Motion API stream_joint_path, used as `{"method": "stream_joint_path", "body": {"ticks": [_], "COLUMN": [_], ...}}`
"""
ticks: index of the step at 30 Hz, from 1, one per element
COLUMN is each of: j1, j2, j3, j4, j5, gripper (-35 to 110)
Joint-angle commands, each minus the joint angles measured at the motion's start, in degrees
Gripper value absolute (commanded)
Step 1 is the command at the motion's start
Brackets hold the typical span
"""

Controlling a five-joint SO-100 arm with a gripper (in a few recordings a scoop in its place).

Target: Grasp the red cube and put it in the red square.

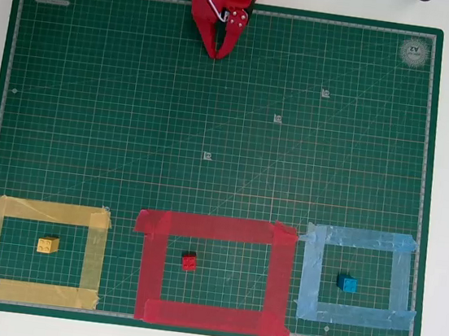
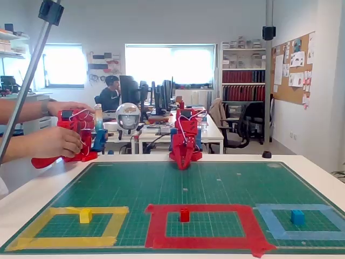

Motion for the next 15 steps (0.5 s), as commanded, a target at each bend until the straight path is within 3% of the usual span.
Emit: {"method": "stream_joint_path", "body": {"ticks": [1, 15], "j1": [0.35, 0.00], "j2": [1.67, 2.11], "j3": [0.35, 0.35], "j4": [0.79, 0.79], "j5": [-1.41, -0.97], "gripper": [-1, -1]}}
